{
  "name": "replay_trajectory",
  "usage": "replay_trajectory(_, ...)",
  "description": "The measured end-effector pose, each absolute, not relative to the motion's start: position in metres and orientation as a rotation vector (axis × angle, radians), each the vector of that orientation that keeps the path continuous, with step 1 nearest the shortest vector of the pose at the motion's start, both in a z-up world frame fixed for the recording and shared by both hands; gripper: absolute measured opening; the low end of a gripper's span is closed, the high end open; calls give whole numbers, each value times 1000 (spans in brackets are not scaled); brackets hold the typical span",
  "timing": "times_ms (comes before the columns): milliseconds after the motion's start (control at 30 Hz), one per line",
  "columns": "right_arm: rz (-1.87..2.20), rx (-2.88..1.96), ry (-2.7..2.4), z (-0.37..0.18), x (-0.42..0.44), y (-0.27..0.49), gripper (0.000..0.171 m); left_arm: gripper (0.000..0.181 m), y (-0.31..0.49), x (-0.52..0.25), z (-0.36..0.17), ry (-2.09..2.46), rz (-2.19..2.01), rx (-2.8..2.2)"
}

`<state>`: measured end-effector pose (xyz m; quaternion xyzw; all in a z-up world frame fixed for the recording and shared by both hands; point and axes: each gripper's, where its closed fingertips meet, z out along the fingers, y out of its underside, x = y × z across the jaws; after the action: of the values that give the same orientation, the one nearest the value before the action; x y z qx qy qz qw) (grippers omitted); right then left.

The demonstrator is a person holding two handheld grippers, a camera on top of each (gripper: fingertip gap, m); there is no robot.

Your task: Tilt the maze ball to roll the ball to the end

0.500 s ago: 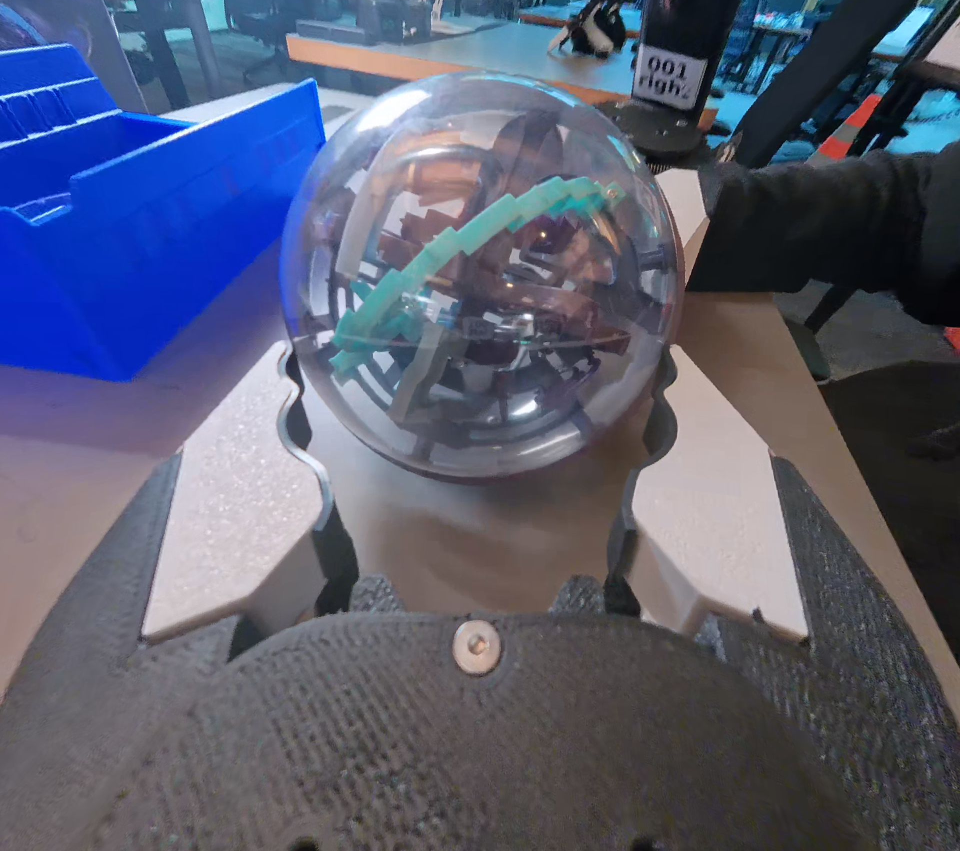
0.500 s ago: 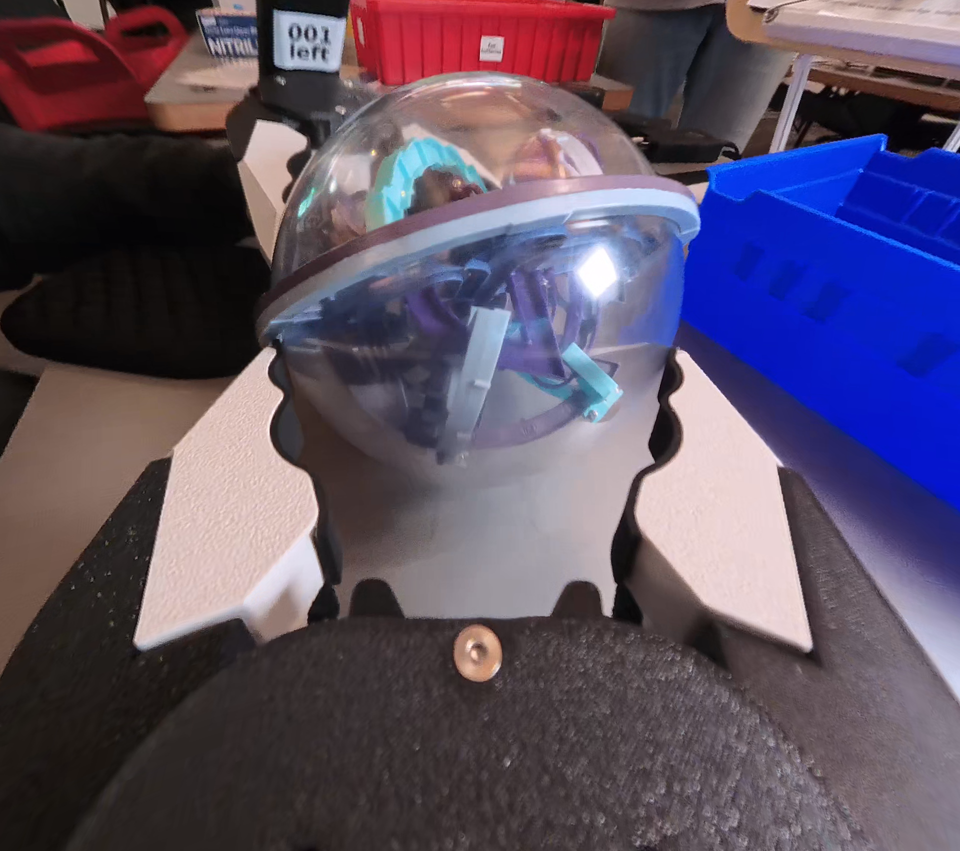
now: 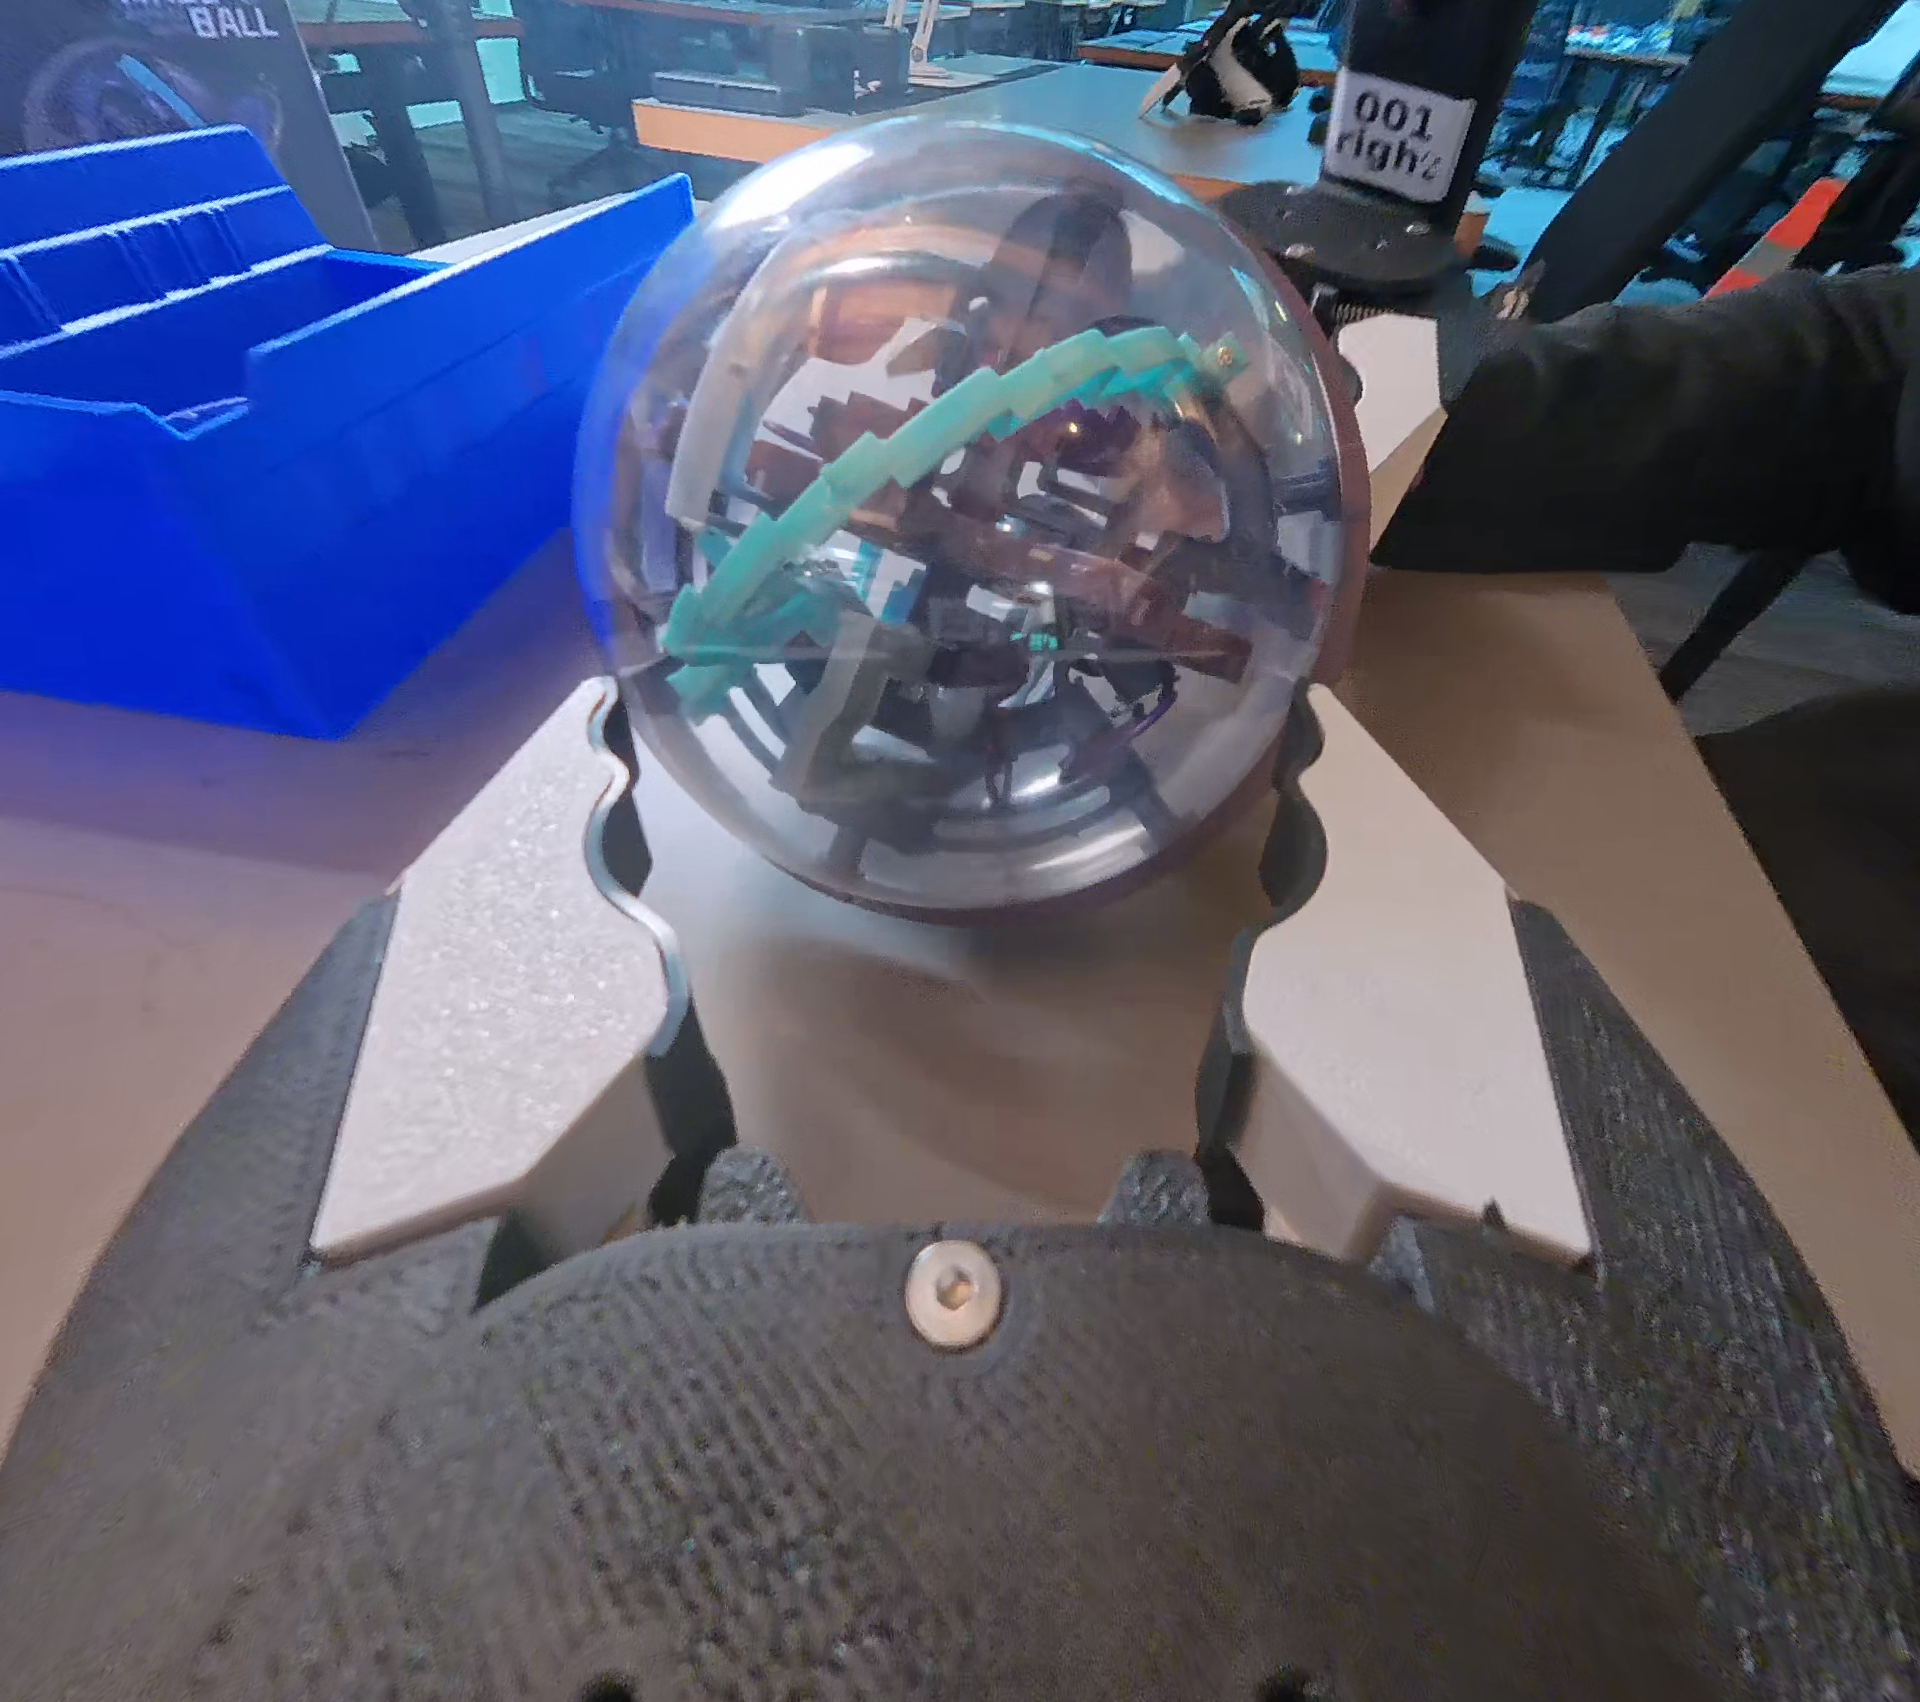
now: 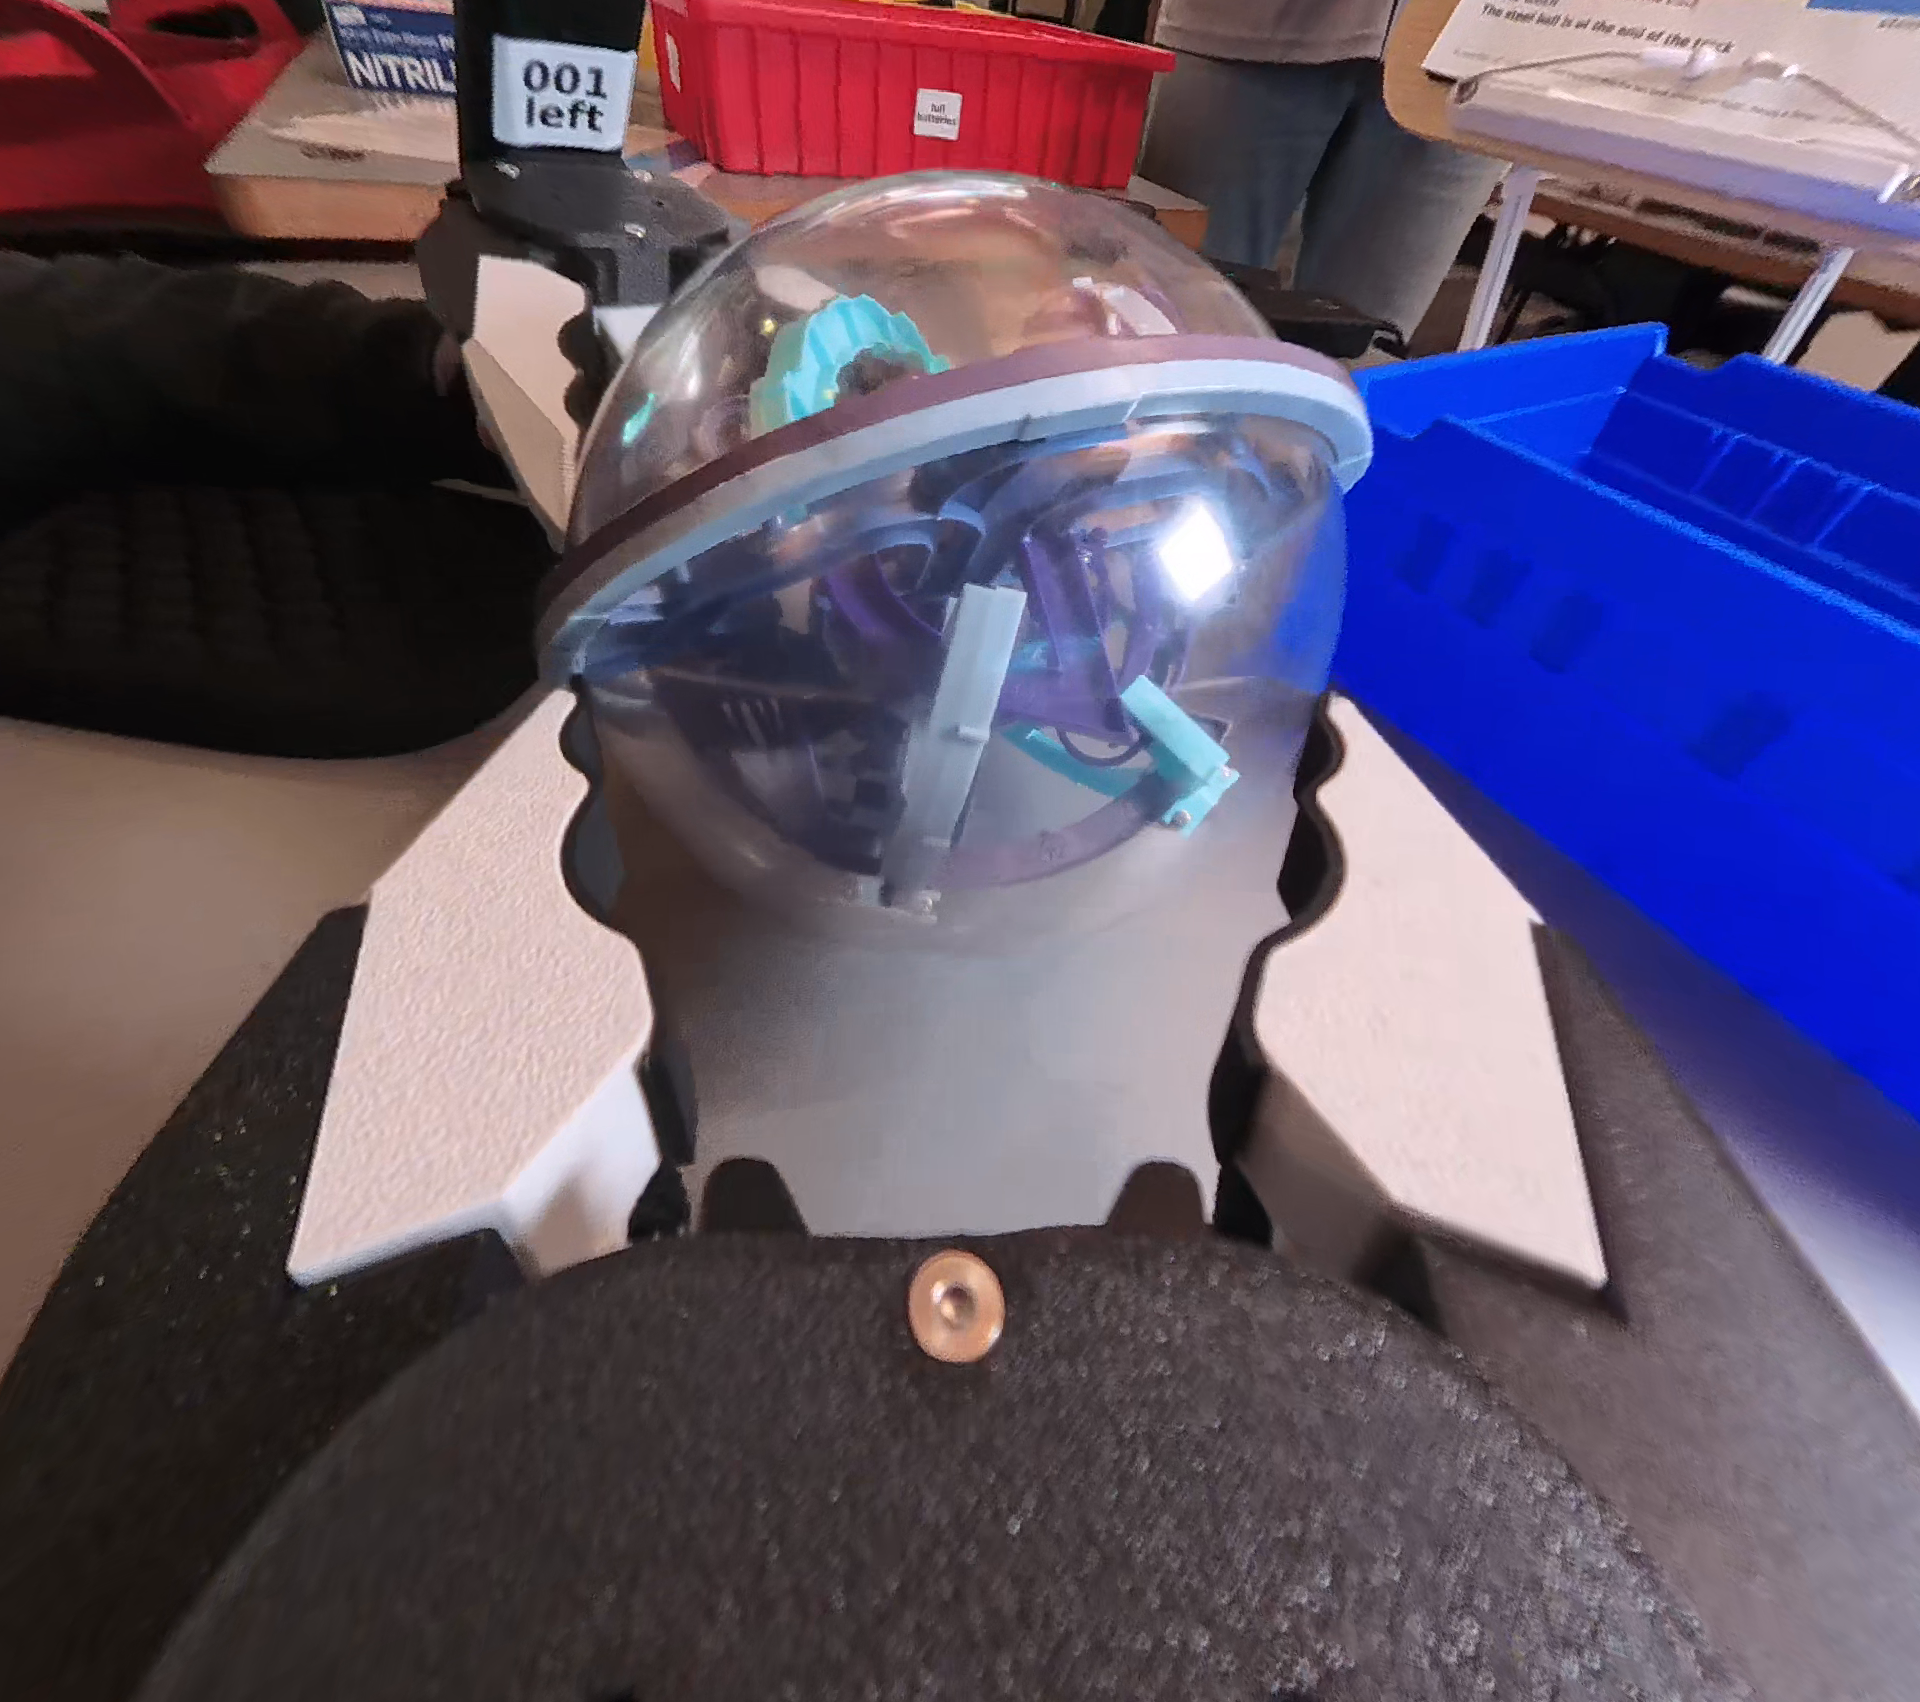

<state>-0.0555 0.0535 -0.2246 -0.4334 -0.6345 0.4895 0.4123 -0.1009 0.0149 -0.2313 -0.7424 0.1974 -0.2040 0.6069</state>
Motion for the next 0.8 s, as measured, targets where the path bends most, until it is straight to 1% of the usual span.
replay_trajectory(67,1150,-1027,-1628,-221,-51,55,122,117,13,-103,-230,470,-437,-1706)
replay_trajectory(200,957,-864,-1697,-206,-43,56,114,105,6,-104,-223,504,-438,-1660)
replay_trajectory(267,885,-788,-1749,-200,-41,53,104,107,0,-101,-221,542,-474,-1649)
replay_trajectory(467,619,-531,-1934,-186,-45,53,101,117,3,-99,-240,585,-410,-1716)
replay_trajectory(600,415,-357,-2028,-175,-48,53,103,116,9,-97,-237,585,-385,-1708)
replay_trajectory(633,363,-317,-2059,-176,-50,53,100,116,11,-97,-237,586,-381,-1710)
replay_trajectory(733,231,-264,-2155,-184,-51,57,77,115,14,-100,-238,572,-356,-1729)
replay_trajectory(800,194,-241,-2160,-185,-52,58,60,115,18,-110,-226,530,-277,-1700)
